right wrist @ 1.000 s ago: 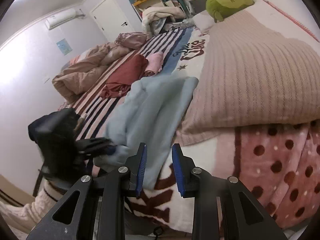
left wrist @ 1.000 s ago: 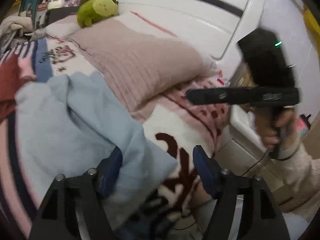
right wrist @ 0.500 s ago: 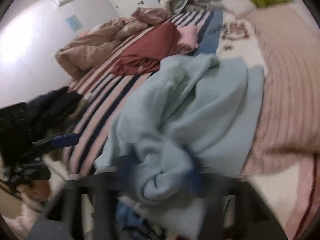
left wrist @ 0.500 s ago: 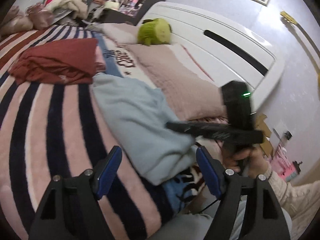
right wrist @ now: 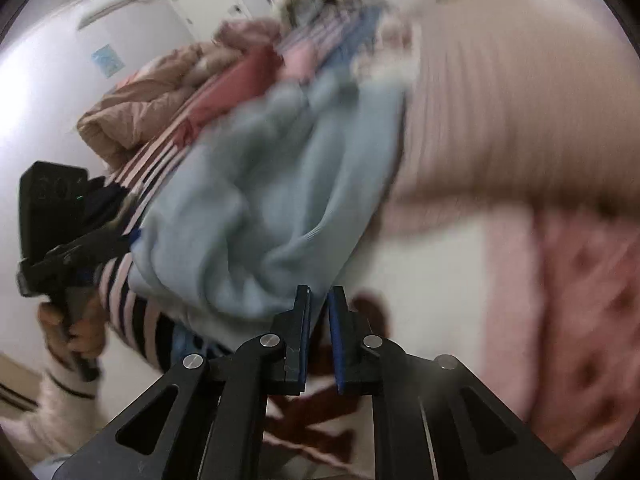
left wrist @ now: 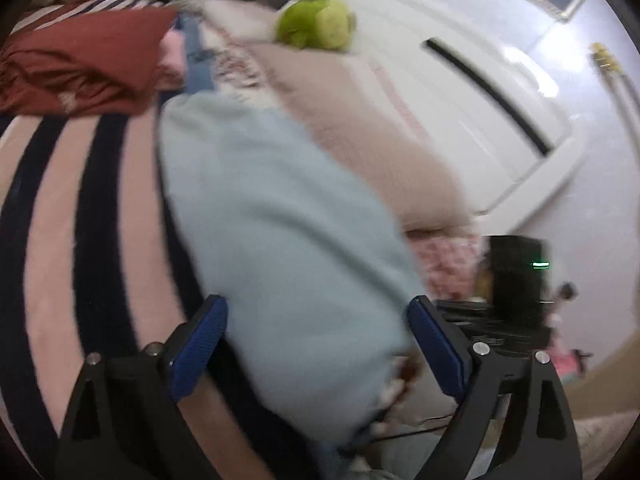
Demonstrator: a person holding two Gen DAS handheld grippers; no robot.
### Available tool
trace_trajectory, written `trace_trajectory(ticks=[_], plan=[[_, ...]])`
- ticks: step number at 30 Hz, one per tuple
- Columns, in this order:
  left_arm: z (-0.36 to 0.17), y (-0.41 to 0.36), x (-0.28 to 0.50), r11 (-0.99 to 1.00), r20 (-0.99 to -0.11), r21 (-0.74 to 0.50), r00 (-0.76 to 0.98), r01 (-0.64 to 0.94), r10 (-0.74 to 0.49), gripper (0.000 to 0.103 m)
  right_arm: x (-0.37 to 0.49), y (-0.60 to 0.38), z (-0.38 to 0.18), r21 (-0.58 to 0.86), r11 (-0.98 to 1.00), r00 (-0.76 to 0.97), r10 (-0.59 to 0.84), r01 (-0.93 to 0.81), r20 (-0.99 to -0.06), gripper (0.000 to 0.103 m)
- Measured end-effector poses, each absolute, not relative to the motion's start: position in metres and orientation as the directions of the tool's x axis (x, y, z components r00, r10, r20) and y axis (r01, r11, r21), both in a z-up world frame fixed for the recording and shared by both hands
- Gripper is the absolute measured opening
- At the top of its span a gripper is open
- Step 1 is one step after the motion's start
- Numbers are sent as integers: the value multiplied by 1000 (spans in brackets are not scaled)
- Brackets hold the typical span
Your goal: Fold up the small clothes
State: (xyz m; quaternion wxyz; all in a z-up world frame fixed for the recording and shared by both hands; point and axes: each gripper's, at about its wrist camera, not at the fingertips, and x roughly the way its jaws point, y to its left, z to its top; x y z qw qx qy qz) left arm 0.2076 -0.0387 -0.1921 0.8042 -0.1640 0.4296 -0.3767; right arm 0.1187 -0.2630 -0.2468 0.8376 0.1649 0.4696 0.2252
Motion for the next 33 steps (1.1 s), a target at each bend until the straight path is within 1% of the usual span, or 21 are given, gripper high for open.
trace_trajectory(ticks=[2,3,4,5,7,9,10,11,12,13,14,15,18,19,21,23,25,27,29,30,33], plan=[[-194,-32,207,646,-553,-612,336,457,-762,89,116,-268,-243,497,838,492,538,-224,-685,8],[-192,-26,204,637,-539,-618,341,461,-770,89,116,-272,-237,490,842,511,532,-229,-675,13],[-189,-21,202,636,-532,-615,350,466,-771,89,115,-278,-228,492,838,529,535,-234,-659,32],[-186,-16,200,637,-526,-611,361,470,-770,89,115,-282,-221,500,831,543,544,-244,-640,48],[-181,-5,198,641,-514,-608,384,468,-767,89,116,-287,-205,521,806,571,576,-279,-585,53],[-177,5,196,650,-507,-605,407,460,-760,89,123,-282,-197,561,763,550,633,-323,-545,60],[-176,9,194,654,-505,-604,416,456,-757,89,129,-275,-198,585,737,526,664,-339,-531,70],[-176,14,193,654,-502,-608,420,450,-756,89,134,-267,-201,607,710,495,695,-357,-522,76],[-176,18,192,653,-502,-613,419,445,-757,89,142,-254,-207,624,683,451,725,-380,-520,76],[-178,20,192,655,-505,-615,419,439,-755,89,149,-241,-214,625,677,421,734,-388,-533,64],[-179,21,191,661,-513,-613,418,434,-750,89,154,-231,-220,617,683,412,729,-391,-547,15],[-181,22,192,662,-515,-610,417,435,-749,89,158,-224,-222,604,691,424,721,-396,-548,11],[-179,19,195,623,-479,-635,400,457,-781,89,147,-226,-197,567,699,537,708,-437,-458,10],[-179,17,196,604,-464,-650,388,461,-796,89,140,-228,-183,519,727,570,680,-449,-461,10],[-181,5,202,580,-454,-667,363,467,-814,90,129,-238,-167,458,777,595,628,-432,-502,10],[-183,-6,206,569,-458,-672,338,473,-822,90,123,-252,-169,435,809,597,586,-395,-548,9],[-190,-21,210,540,-452,-696,295,473,-842,91,120,-260,-182,404,845,592,534,-350,-603,9],[-196,-34,213,540,-467,-703,272,463,-841,91,122,-260,-207,433,852,552,520,-292,-651,9],[-201,-45,216,553,-492,-702,256,448,-832,91,126,-254,-236,510,821,496,565,-258,-659,10],[-201,-50,216,557,-500,-696,250,453,-829,91,126,-252,-239,515,818,500,568,-257,-654,12],[-200,-63,210,580,-531,-658,251,480,-809,89,124,-243,-233,480,834,520,547,-271,-656,13]])
